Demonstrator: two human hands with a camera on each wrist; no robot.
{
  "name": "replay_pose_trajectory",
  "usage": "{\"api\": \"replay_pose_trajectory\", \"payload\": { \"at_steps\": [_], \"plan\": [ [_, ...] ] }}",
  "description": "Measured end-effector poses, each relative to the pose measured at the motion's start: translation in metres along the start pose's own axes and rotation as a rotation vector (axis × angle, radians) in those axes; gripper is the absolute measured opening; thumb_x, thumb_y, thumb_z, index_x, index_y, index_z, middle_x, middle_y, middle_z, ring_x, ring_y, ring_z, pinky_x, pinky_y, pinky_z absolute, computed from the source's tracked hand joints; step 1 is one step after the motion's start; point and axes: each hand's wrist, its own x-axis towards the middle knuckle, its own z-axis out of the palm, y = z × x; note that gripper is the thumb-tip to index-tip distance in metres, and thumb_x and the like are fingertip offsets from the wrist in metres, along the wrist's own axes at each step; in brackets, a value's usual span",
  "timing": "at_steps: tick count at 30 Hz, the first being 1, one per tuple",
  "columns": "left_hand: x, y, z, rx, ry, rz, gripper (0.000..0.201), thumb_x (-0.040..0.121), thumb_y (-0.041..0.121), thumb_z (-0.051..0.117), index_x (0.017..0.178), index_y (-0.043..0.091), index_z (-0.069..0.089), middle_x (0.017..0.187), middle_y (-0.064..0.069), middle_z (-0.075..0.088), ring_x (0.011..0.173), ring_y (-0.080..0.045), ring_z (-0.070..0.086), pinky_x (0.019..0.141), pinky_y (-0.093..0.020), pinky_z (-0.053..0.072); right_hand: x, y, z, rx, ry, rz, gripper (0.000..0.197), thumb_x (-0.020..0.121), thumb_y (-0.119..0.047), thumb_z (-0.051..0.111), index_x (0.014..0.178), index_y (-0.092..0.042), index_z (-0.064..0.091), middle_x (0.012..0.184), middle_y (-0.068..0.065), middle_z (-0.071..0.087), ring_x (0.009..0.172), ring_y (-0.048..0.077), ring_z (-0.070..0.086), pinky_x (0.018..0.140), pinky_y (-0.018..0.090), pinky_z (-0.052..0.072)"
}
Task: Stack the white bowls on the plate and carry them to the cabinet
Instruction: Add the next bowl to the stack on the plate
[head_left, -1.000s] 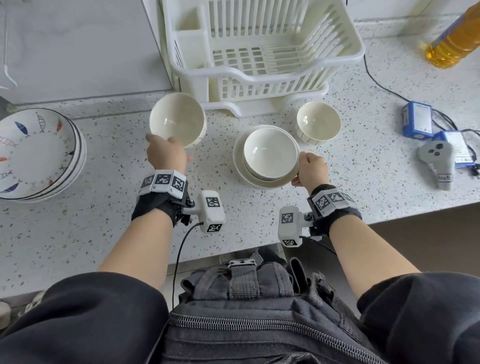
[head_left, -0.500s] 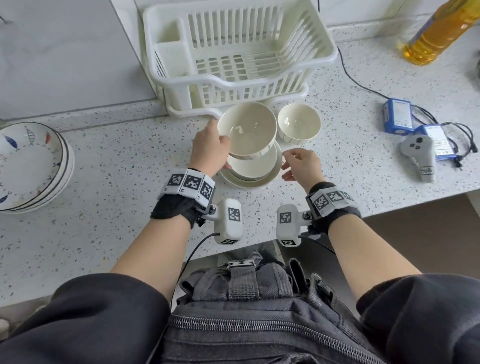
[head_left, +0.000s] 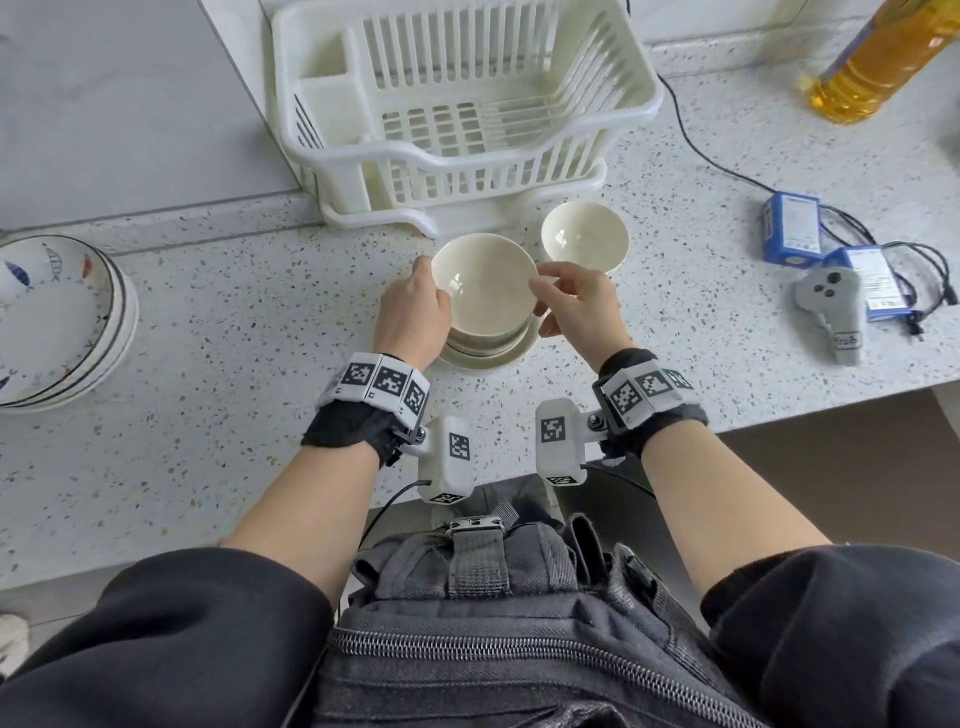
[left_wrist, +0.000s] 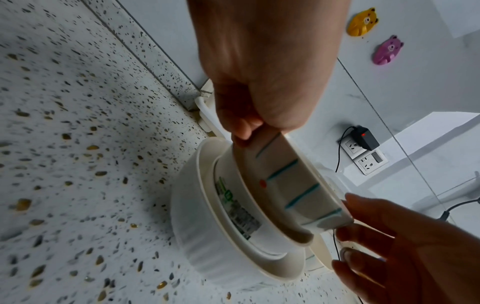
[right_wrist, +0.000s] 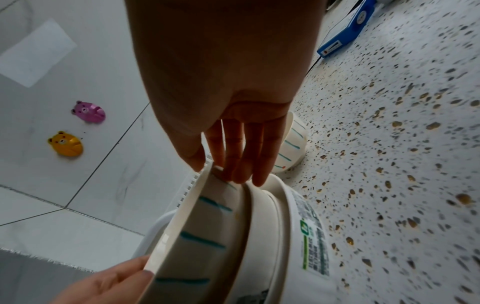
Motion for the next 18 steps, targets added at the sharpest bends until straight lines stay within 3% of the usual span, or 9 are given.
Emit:
{"api": "replay_pose_trajectory", "payload": {
  "at_steps": [5, 11, 14, 18],
  "plan": [
    [-0.002, -0.002, 0.007, 0.033, 0.020, -0.010, 0.035, 0.098, 0.006, 0.036, 0.131, -0.001, 0.042, 0.108, -0.026, 0.065, 0.098, -0.039, 0.060, 0.071, -0.036, 0.037, 0.001, 0.004, -0.002, -0.038, -0.059, 0.003, 0.036, 0.084, -0.007, 0.056, 0.119, -0.010, 0.064, 0.063, 0.005, 0.062, 0.040, 0.006, 0.055, 0.051, 0.024, 0.055],
    [-0.006, -0.009, 0.015, 0.039, 0.067, -0.018, 0.039, 0.099, 0.010, 0.035, 0.137, 0.003, 0.041, 0.104, -0.023, 0.067, 0.091, -0.035, 0.063, 0.075, -0.042, 0.049, 0.002, 0.008, -0.002, -0.043, -0.091, 0.017, 0.038, 0.084, -0.004, 0.056, 0.121, -0.008, 0.062, 0.061, 0.003, 0.062, 0.038, 0.004, 0.054, 0.052, 0.024, 0.056],
    [-0.008, -0.011, 0.018, 0.033, 0.084, -0.034, 0.039, 0.100, 0.012, 0.035, 0.138, 0.005, 0.040, 0.098, -0.023, 0.068, 0.087, -0.036, 0.064, 0.073, -0.042, 0.050, 0.005, 0.009, -0.003, -0.024, -0.109, 0.008, 0.036, 0.086, -0.007, 0.056, 0.121, -0.008, 0.062, 0.062, 0.004, 0.063, 0.039, 0.004, 0.054, 0.051, 0.023, 0.056],
    [-0.008, -0.011, 0.022, 0.028, 0.098, -0.074, 0.037, 0.101, 0.014, 0.034, 0.135, 0.003, 0.043, 0.104, -0.022, 0.068, 0.091, -0.035, 0.064, 0.072, -0.039, 0.048, 0.012, 0.013, -0.010, 0.028, -0.070, 0.027, 0.029, 0.089, -0.012, 0.053, 0.115, -0.006, 0.064, 0.063, 0.005, 0.063, 0.041, 0.009, 0.055, 0.050, 0.025, 0.054]
  ]
}}
